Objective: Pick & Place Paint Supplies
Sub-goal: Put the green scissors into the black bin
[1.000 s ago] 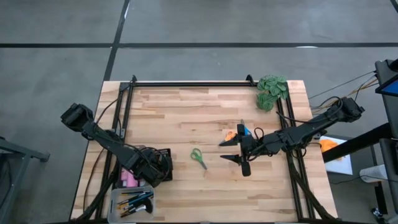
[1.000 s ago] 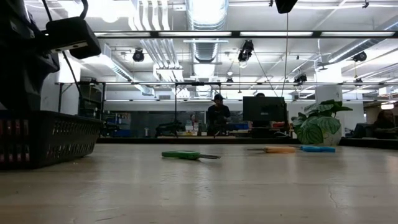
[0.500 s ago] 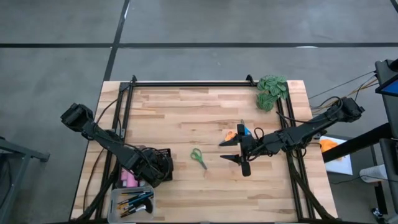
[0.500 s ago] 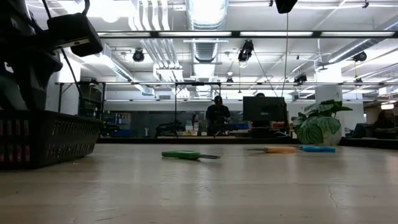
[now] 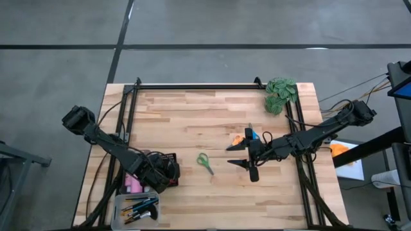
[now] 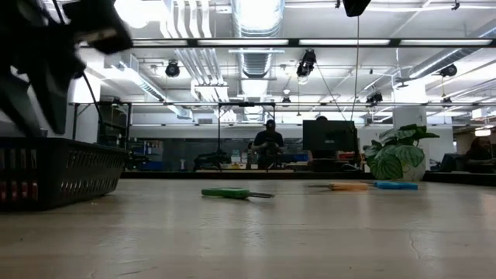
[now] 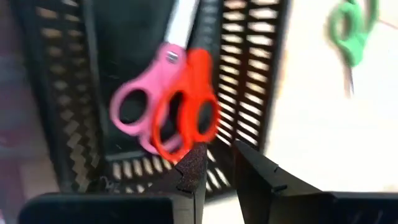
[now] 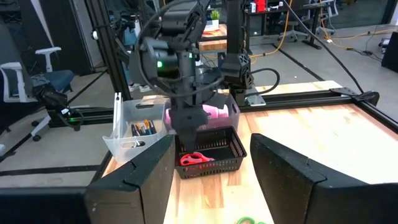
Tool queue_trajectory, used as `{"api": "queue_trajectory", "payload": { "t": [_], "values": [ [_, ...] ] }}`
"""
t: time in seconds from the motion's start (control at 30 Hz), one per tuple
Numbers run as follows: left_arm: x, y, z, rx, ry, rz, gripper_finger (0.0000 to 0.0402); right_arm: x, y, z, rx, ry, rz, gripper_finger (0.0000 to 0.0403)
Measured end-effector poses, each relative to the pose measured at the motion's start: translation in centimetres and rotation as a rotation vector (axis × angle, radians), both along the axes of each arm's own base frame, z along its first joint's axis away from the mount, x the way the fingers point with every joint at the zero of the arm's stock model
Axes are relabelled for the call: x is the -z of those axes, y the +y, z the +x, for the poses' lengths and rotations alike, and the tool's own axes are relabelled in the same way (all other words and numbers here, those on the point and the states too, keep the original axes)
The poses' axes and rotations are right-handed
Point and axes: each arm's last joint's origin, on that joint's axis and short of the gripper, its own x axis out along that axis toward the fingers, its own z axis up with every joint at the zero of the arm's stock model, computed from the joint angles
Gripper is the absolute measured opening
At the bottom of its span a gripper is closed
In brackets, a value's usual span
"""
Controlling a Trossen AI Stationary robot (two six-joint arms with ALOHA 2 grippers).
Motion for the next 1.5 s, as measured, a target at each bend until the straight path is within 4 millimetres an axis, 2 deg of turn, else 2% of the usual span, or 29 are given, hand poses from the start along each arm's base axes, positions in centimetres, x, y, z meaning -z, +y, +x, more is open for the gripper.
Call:
{"api": "queue_trajectory", "payload": {
  "t": [0.2,0.4,0.57,0.73,0.9,1.13,1.33,1.5],
  "values": [
    [-2.3,0.5,0.5,0.089,-0.069,0.023,0.0079,0.0,0.0,0.0,0.000,0.000,0.000,0.0209],
    [-4.1,2.2,1.8,0.175,-0.126,0.172,0.0079,0.0,0.0,0.0,0.000,0.000,0.000,0.0209],
    [-4.7,3.9,3.3,0.270,-0.143,0.259,0.0079,0.0,0.0,0.0,0.000,0.000,0.000,0.0209],
    [-4.3,6.3,4.7,0.346,-0.189,0.368,0.0079,0.0,0.0,0.0,0.000,0.000,0.000,0.0209],
    [-3.3,7.7,6.4,0.410,-0.219,0.407,0.0079,0.0,0.0,0.0,0.000,0.000,0.000,0.0209],
    [-0.2,8.7,9.2,0.532,-0.133,0.341,0.0079,0.0,0.0,0.0,0.000,0.000,0.000,0.0209],
    [0.7,9.0,11.8,0.718,-0.022,0.379,0.0079,0.0,0.0,0.0,0.000,0.000,0.000,0.0209],
    [1.3,8.8,13.3,0.798,0.052,0.388,0.0079,0.0,0.0,0.0,0.000,0.000,0.000,0.0209]
  ]
}}
